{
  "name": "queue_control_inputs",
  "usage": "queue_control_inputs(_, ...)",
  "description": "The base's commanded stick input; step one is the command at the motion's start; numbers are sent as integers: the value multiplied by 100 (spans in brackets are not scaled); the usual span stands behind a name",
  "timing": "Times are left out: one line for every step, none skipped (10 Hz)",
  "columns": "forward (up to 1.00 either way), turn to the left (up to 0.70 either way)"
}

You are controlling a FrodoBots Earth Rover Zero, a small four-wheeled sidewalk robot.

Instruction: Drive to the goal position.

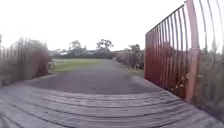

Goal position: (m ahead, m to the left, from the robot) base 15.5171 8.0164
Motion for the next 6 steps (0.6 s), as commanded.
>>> queue_control_inputs(70,-14)
queue_control_inputs(70,-12)
queue_control_inputs(70,-7)
queue_control_inputs(70,-1)
queue_control_inputs(70,0)
queue_control_inputs(70,0)
